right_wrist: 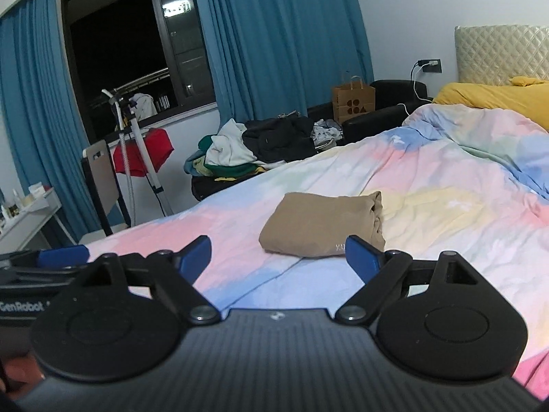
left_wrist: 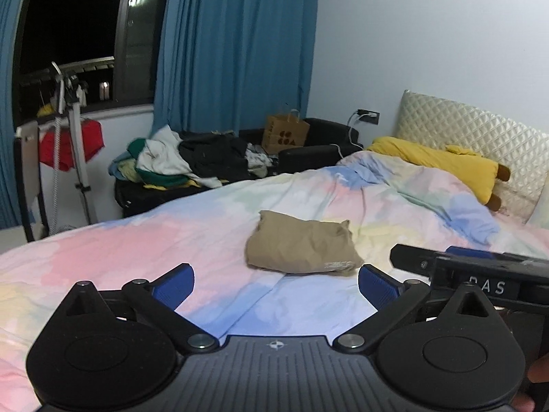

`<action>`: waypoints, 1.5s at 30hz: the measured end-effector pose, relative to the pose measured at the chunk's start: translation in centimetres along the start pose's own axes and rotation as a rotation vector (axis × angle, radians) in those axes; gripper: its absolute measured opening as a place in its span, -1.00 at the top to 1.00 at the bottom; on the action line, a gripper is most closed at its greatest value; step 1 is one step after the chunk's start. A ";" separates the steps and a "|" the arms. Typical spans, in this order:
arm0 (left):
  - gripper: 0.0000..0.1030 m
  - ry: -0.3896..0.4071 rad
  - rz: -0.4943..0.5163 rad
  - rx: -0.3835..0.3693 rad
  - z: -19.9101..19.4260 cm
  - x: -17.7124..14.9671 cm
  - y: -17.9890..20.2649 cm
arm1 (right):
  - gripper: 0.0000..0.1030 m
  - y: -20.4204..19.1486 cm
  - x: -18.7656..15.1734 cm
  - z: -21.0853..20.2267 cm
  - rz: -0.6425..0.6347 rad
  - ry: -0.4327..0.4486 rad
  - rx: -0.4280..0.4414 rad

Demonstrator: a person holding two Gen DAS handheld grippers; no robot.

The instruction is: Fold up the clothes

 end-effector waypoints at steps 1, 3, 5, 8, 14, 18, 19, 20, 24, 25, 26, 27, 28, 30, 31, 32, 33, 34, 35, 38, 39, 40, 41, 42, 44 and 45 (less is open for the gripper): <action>-0.99 0.005 0.003 0.005 0.0 -0.5 0.0 | -0.68 -0.2 -0.5 -0.2 -0.006 0.012 -0.007; -0.99 0.018 0.003 0.012 -0.1 -1.3 -0.1 | -0.68 -0.6 -1.3 -0.6 -0.031 0.039 -0.027; -0.99 0.032 0.008 0.022 -0.1 -1.9 -0.3 | -0.68 -1.1 -2.0 -0.6 -0.059 0.058 -0.045; -0.99 0.053 0.021 0.038 -0.1 -2.7 -0.5 | -0.68 -1.7 -2.8 -0.5 -0.092 0.079 -0.063; -0.99 0.067 0.037 0.058 0.1 -4.1 -1.0 | -0.68 -2.2 -4.1 0.6 -0.122 0.094 -0.092; -0.99 0.066 0.042 0.068 0.3 -4.9 -1.5 | -0.68 -1.8 -5.2 1.5 -0.110 0.084 -0.110; -0.99 0.066 0.040 0.071 0.4 -5.1 -1.6 | -0.68 -1.8 -5.4 1.5 -0.107 0.098 -0.116; -0.99 0.064 0.030 0.075 0.4 -5.3 -1.9 | -0.68 -1.8 -5.5 1.4 -0.102 0.105 -0.124; -0.99 0.057 0.006 0.096 0.5 -5.6 -3.0 | -0.68 -1.6 -5.7 1.7 -0.091 0.099 -0.138; -0.99 0.059 0.004 0.102 0.4 -5.7 -3.2 | -0.68 -1.6 -5.6 1.8 -0.091 0.091 -0.135; -0.99 0.060 0.001 0.106 0.2 -5.6 -3.4 | -0.68 -1.6 -5.7 1.9 -0.095 0.085 -0.130; -0.99 0.061 -0.001 0.108 0.2 -5.6 -3.5 | -0.68 -1.6 -5.7 1.9 -0.098 0.083 -0.126; -0.99 0.061 -0.003 0.109 0.1 -5.6 -3.6 | -0.68 -1.6 -5.7 1.8 -0.100 0.086 -0.128; -0.99 0.064 -0.003 0.111 -0.1 -5.6 -3.7 | -0.68 -1.8 -5.9 1.6 -0.106 0.094 -0.131; -0.99 0.065 -0.003 0.113 -0.2 -5.6 -3.7 | -0.68 -1.8 -5.9 1.6 -0.112 0.095 -0.132; -0.99 0.065 -0.004 0.116 -0.2 -5.6 -3.7 | -0.68 -1.9 -5.9 1.6 -0.118 0.094 -0.132; -0.99 0.065 -0.004 0.117 -0.3 -5.7 -3.7 | -0.68 -2.1 -6.0 1.6 -0.125 0.091 -0.131; -0.99 0.065 -0.004 0.118 -0.4 -5.7 -3.7 | -0.68 -2.2 -6.0 1.7 -0.130 0.085 -0.130; -0.99 0.064 -0.005 0.118 -0.4 -5.7 -3.7 | -0.68 -2.2 -6.0 1.8 -0.133 0.080 -0.129; -0.99 0.049 -0.014 0.115 -0.4 -5.7 -3.9 | -0.68 -2.4 -5.9 2.0 -0.137 0.065 -0.128; -0.99 0.035 -0.018 0.115 -0.2 -5.8 -4.0 | -0.68 -2.3 -5.9 2.1 -0.135 0.057 -0.126; -0.99 0.020 -0.024 0.116 0.0 -5.8 -4.1 | -0.68 -2.3 -5.9 2.2 -0.133 0.047 -0.125; -0.99 0.004 -0.031 0.117 0.2 -5.9 -4.3 | -0.68 -2.2 -5.8 2.3 -0.130 0.038 -0.123; -0.99 -0.014 -0.038 0.119 0.4 -5.9 -4.4 | -0.68 -2.2 -5.8 2.4 -0.129 0.028 -0.122; -0.99 -0.054 -0.050 0.120 0.9 -6.1 -4.8 | -0.68 -2.3 -5.8 2.7 -0.129 0.009 -0.119; -0.99 -0.073 -0.055 0.121 1.1 -6.2 -4.9 | -0.68 -2.3 -5.8 2.7 -0.129 0.003 -0.119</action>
Point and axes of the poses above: each gripper's, at about its wrist camera, not at the fingertips, and z roughly the way its jaws point, y to its right, x to its top, the point moved 1 cm from there along z, roughly the way its jaws point, and after that the axes turned 4 degrees about -x, right-handed, at the moved point
